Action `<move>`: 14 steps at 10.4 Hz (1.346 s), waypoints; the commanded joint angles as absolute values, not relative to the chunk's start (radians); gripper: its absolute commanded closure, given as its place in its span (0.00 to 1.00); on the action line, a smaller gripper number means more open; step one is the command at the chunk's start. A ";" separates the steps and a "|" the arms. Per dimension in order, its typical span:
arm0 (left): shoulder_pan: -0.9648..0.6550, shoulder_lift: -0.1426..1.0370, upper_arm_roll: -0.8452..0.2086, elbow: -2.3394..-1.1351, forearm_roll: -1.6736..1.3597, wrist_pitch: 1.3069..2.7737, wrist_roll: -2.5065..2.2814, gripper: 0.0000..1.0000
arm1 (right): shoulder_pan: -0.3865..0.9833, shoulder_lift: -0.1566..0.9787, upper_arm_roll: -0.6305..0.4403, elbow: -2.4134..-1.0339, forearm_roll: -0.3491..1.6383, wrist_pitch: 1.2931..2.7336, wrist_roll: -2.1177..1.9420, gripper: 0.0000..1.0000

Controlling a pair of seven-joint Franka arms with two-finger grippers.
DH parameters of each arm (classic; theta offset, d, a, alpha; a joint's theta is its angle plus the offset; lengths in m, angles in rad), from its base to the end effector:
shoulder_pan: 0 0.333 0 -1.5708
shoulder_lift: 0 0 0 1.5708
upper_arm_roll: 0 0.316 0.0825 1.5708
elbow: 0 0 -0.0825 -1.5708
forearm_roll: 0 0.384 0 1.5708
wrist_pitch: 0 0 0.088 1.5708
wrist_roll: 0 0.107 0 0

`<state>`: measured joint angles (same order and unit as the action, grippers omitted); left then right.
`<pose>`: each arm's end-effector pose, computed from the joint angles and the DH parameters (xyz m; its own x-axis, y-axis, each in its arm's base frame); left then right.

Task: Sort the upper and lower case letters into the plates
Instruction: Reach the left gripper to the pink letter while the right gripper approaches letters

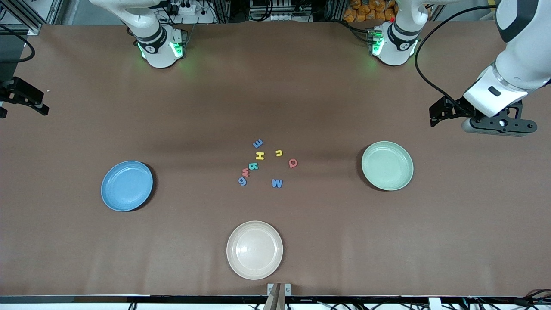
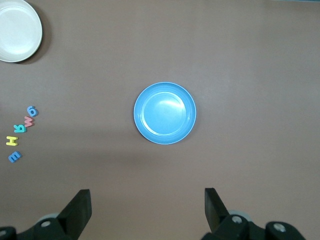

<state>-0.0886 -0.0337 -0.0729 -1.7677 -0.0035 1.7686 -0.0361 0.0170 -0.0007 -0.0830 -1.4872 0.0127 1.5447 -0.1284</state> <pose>0.5484 -0.0902 0.5667 0.9916 -0.1243 0.0344 -0.1245 -0.9922 0.0022 0.5509 -0.0350 0.6619 0.9963 0.0628 0.0593 0.0632 -0.9980 -0.0052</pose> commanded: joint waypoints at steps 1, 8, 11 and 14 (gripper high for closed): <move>-0.080 -0.044 -0.071 -1.778 -0.018 1.775 -0.012 0.00 | 0.009 0.002 -0.080 -1.471 0.025 1.528 -0.118 0.00; -0.109 0.099 -0.152 -1.726 0.003 1.727 -0.044 0.00 | 0.015 0.017 -0.075 -1.482 0.026 1.529 -0.118 0.00; -0.242 0.363 -0.212 -1.611 0.014 1.849 -0.387 0.00 | 0.037 0.096 -0.074 -1.483 0.028 1.540 -0.118 0.00; -0.378 0.564 -0.206 -1.554 0.026 2.070 -0.618 0.00 | 0.058 0.276 -0.072 -1.483 0.066 1.632 -0.114 0.00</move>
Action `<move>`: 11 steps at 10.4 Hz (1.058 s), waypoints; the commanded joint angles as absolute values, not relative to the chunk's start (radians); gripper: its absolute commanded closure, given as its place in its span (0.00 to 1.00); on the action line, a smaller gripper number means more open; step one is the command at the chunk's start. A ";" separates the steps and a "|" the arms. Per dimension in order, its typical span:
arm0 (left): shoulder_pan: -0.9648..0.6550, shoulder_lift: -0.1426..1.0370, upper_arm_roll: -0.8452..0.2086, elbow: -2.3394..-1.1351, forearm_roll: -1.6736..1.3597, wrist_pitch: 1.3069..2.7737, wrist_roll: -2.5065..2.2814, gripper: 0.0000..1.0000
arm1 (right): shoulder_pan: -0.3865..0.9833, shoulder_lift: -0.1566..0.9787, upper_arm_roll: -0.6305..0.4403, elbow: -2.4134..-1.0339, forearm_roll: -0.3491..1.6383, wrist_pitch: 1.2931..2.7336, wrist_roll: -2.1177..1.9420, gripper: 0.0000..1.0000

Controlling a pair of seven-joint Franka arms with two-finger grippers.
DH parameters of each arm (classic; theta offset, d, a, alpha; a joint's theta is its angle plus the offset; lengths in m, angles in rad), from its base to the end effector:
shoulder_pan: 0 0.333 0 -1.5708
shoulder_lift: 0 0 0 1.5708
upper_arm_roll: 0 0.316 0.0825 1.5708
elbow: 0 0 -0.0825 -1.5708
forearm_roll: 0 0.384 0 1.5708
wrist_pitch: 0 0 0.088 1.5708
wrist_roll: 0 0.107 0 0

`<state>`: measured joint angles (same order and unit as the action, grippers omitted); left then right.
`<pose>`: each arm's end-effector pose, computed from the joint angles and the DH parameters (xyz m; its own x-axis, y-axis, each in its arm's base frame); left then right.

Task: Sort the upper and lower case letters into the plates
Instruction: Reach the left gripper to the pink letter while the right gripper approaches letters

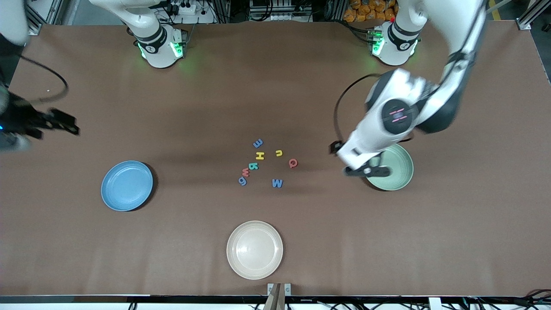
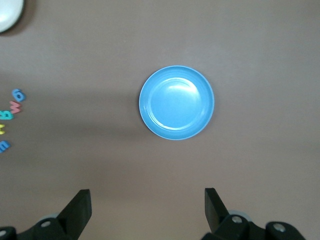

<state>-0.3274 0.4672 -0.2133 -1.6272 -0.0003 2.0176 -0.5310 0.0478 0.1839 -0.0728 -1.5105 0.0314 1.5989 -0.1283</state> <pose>0.5821 -0.3302 0.3500 0.9943 0.0068 -0.1064 0.0120 -0.9988 0.0484 0.6074 -0.0083 0.5485 0.9905 0.1023 -0.0918 0.0999 -0.9945 -0.0299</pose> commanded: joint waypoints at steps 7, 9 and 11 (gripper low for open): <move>-0.540 0.819 -0.190 -1.471 0.207 2.270 -1.101 0.00 | 0.247 0.469 -0.074 -1.480 0.094 1.860 0.095 0.00; -0.551 0.839 -0.190 -1.473 0.207 2.301 -1.166 0.00 | 0.247 0.486 -0.074 -1.482 0.104 1.878 0.100 0.00; -0.558 0.845 -0.190 -1.477 0.209 2.302 -1.207 0.00 | 0.258 0.488 -0.074 -1.488 0.104 1.872 0.110 0.00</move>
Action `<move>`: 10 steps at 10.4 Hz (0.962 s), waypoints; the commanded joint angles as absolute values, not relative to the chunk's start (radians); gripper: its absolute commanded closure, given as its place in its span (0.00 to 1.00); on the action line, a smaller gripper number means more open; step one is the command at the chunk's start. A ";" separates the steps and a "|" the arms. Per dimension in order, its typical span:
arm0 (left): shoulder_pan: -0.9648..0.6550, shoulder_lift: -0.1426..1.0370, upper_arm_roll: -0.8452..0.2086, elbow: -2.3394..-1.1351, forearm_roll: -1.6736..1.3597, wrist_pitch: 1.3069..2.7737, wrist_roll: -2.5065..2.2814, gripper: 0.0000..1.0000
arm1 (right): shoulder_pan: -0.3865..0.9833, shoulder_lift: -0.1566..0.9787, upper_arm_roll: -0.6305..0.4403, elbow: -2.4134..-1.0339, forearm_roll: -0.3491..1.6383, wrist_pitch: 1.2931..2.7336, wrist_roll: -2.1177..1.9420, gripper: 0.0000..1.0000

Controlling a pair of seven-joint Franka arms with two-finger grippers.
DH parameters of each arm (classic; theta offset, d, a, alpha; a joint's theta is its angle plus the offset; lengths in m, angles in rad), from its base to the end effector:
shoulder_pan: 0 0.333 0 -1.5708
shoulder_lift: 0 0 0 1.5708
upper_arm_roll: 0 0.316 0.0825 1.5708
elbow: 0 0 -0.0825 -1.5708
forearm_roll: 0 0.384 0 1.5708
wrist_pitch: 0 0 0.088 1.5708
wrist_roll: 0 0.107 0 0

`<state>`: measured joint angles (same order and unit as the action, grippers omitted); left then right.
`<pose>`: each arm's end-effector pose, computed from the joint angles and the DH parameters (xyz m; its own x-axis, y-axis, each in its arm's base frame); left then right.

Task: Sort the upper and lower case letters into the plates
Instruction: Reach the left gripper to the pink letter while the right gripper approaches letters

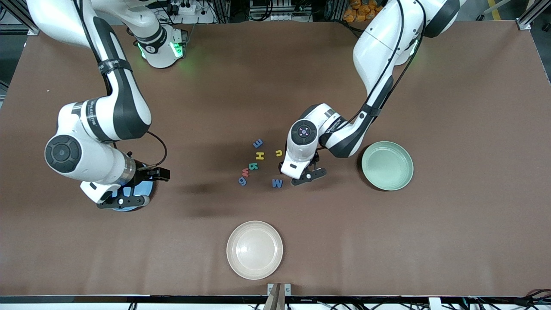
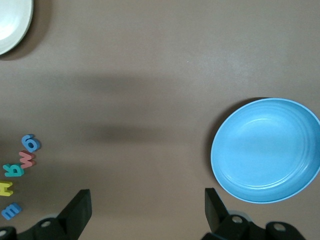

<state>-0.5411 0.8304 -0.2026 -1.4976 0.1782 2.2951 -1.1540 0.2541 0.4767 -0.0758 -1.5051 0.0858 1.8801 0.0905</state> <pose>0.5414 -0.4612 0.1803 0.9376 0.3470 -0.0211 0.3469 -0.9379 -0.0043 0.6667 0.1343 0.3835 0.9924 0.0657 -0.1040 0.0624 -0.9975 -0.0347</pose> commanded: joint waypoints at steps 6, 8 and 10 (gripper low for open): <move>-0.561 0.856 -0.192 -1.485 0.199 2.303 -1.276 0.05 | 0.348 0.548 -0.074 -1.482 0.100 1.953 0.198 0.00; -0.561 0.859 -0.192 -1.482 0.193 2.303 -1.304 0.07 | 0.350 0.552 -0.074 -1.480 0.103 1.968 0.198 0.00; -0.563 0.859 -0.192 -1.482 0.193 2.303 -1.356 0.13 | 0.351 0.569 -0.074 -1.480 0.106 2.000 0.198 0.00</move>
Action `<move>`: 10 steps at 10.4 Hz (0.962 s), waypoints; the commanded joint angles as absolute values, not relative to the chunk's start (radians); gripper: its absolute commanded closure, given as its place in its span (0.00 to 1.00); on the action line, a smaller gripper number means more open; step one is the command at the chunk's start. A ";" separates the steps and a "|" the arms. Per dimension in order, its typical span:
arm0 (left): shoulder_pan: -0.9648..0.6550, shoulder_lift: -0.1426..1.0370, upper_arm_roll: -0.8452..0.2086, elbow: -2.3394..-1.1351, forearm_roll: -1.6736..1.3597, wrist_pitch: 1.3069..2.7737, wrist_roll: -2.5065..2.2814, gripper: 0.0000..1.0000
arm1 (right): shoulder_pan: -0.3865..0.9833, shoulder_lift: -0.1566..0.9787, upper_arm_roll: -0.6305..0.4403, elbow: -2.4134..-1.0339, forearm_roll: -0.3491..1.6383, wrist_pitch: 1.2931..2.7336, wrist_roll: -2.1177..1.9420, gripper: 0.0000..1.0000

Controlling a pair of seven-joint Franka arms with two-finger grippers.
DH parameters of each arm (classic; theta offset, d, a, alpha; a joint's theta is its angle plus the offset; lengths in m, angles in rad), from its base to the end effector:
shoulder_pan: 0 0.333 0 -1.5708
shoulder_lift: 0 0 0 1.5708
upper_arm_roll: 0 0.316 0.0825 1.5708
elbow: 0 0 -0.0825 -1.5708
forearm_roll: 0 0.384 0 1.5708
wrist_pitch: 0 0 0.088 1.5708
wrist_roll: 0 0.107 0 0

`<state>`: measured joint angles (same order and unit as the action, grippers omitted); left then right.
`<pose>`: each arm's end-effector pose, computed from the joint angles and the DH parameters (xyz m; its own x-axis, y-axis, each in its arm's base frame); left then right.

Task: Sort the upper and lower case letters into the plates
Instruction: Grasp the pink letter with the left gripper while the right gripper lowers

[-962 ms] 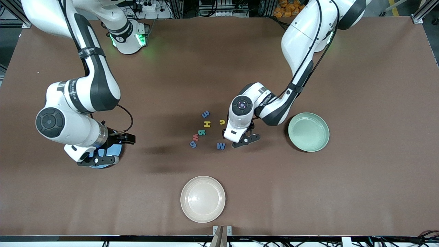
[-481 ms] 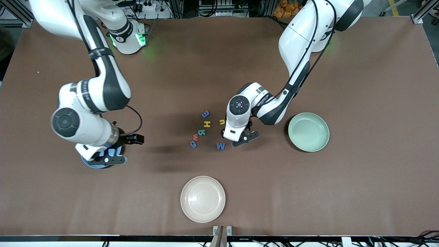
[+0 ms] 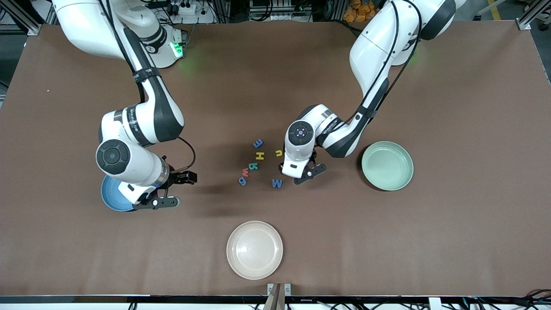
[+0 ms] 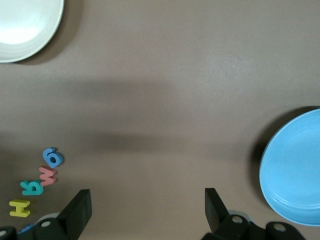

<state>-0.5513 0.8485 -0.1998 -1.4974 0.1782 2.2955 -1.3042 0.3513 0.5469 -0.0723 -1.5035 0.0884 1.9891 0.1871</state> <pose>0.5354 -0.4640 0.1675 0.8788 0.4764 -0.0273 0.4758 -0.8792 -0.0236 0.6643 0.2041 0.3446 0.9957 0.0637 -0.0667 0.0619 -0.9977 -0.0290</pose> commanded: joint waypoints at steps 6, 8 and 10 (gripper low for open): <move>-0.584 0.853 -0.199 -1.477 0.192 2.299 -1.443 0.15 | 0.463 0.664 -0.074 -1.482 0.091 2.150 0.482 0.00; -0.586 0.853 -0.202 -1.477 0.193 2.298 -1.442 0.17 | 0.479 0.676 -0.074 -1.482 0.100 2.167 0.636 0.00; -0.584 0.857 -0.201 -1.480 0.201 2.296 -1.431 0.28 | 0.468 0.675 -0.074 -1.491 0.101 2.158 0.667 0.00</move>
<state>-0.5815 0.8491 -0.2036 -1.4900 0.1782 2.2957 -1.4157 0.4764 0.6672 -0.0731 -1.5032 0.0911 2.1664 0.6331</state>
